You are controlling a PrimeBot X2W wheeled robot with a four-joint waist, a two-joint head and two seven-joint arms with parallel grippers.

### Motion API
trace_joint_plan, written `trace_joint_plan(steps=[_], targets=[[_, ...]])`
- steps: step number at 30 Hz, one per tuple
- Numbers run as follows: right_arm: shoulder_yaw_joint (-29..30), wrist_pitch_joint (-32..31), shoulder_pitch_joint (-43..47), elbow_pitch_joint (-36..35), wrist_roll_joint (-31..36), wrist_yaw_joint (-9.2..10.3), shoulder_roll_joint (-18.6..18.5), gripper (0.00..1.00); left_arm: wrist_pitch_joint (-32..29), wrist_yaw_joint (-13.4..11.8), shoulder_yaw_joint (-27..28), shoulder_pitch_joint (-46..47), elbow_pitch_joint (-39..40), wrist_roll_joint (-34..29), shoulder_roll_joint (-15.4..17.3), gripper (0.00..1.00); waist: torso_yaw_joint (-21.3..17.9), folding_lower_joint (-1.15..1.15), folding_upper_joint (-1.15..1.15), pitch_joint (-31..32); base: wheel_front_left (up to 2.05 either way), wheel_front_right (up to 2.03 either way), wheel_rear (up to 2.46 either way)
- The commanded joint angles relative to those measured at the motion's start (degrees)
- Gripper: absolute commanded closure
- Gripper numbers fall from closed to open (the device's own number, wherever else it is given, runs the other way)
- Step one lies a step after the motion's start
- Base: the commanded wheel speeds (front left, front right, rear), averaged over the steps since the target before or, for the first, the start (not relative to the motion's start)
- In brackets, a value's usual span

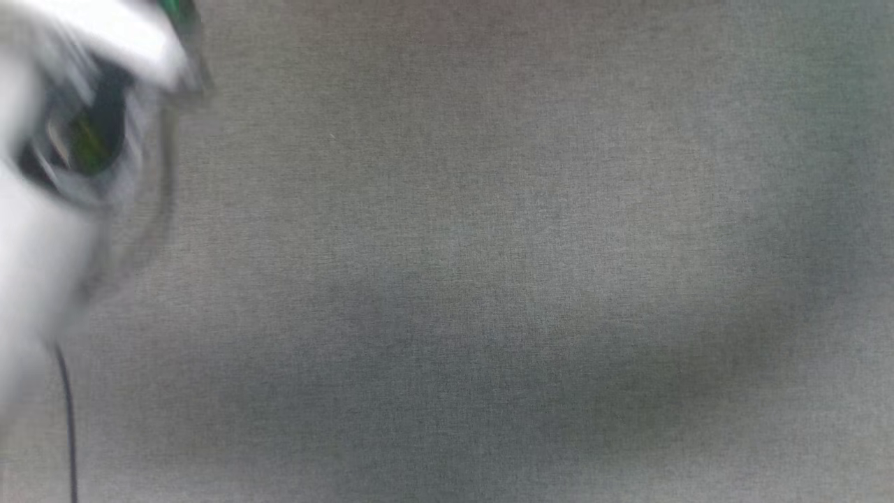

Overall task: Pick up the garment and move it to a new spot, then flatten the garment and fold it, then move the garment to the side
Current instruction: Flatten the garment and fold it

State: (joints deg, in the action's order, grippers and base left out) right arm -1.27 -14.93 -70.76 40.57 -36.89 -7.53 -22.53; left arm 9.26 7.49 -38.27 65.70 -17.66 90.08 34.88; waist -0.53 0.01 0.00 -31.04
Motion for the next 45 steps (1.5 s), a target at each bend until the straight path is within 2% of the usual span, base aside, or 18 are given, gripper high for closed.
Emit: trace_joint_plan(steps=[1, 6, 9, 13, 21, 27, 32, 34, 38, 45], targets=[[-0.6, -1.0, 4.0, -1.8, -1.9, 0.09, -1.3, 1.0, 0.5, -0.1, -0.9, -4.5, 2.6, 0.6, 0.4, 1.0, 0.2, -0.01, 0.0, 0.6, 0.0, 0.0, 0.0], [-2.1, -5.7, 18.9, -10.9, -9.1, 0.05, -4.5, 1.0, 1.6, -0.1, -4.0, -19.0, 11.6, 1.4, 3.3, 1.0, 0.7, -0.01, 0.0, 2.9, 0.0, 0.0, 0.0], [-1.0, -8.4, 28.6, -17.0, -12.6, 0.05, -6.3, 1.0, 2.5, -0.1, -5.5, -26.2, 16.2, 0.8, 4.7, 1.0, 1.0, -0.01, 0.0, 4.7, 0.0, 0.0, 0.0], [1.4, -11.7, 40.8, -25.2, -15.8, 0.05, -7.0, 1.0, 3.7, -0.1, -7.2, -34.4, 21.6, -0.1, 7.3, 1.0, 1.0, -0.01, 0.0, 7.1, 0.0, 0.0, 0.0], [9.2, -18.2, 60.8, -40.1, -17.7, 0.05, -5.4, 1.0, 5.6, -0.1, -6.6, -47.8, 30.6, -2.2, 12.3, 1.0, 1.3, -0.01, 0.0, 9.8, 0.0, 0.0, 0.0], [14.2, -22.5, 70.5, -49.5, -16.8, 0.04, -2.1, 1.0, 6.0, -0.1, -4.6, -54.0, 34.9, -3.8, 14.1, 1.0, 1.4, -0.01, 0.0, 10.2, 0.0, 0.0, 0.0], [16.9, -24.0, 70.1, -53.3, -15.2, 0.04, 1.1, 1.0, 6.0, -0.1, -1.2, -53.0, 35.2, -6.0, 13.3, 1.0, 1.2, -0.01, 0.0, 10.1, 0.0, 0.0, 0.0], [17.6, -24.2, 67.6, -53.2, -14.7, 0.04, 2.1, 1.0, 6.0, -0.1, 0.9, -50.7, 34.8, -5.9, 11.6, 1.0, 1.1, -0.01, 0.0, 9.7, 0.0, 0.0, 0.0], [18.1, -24.4, 62.4, -50.9, -13.7, 0.04, 3.2, 1.0, 6.0, -0.1, 2.8, -46.9, 32.5, -5.3, 10.3, 1.0, 0.8, -0.01, 0.0, 8.6, 0.0, 0.0, 0.0], [15.9, -22.9, 51.3, -42.8, -10.5, 0.04, 4.6, 1.0, 4.2, -0.1, 0.7, -37.0, 22.6, -5.1, 6.9, 1.0, 0.0, -0.01, 0.0, 5.0, 0.0, 0.0, 0.0]])
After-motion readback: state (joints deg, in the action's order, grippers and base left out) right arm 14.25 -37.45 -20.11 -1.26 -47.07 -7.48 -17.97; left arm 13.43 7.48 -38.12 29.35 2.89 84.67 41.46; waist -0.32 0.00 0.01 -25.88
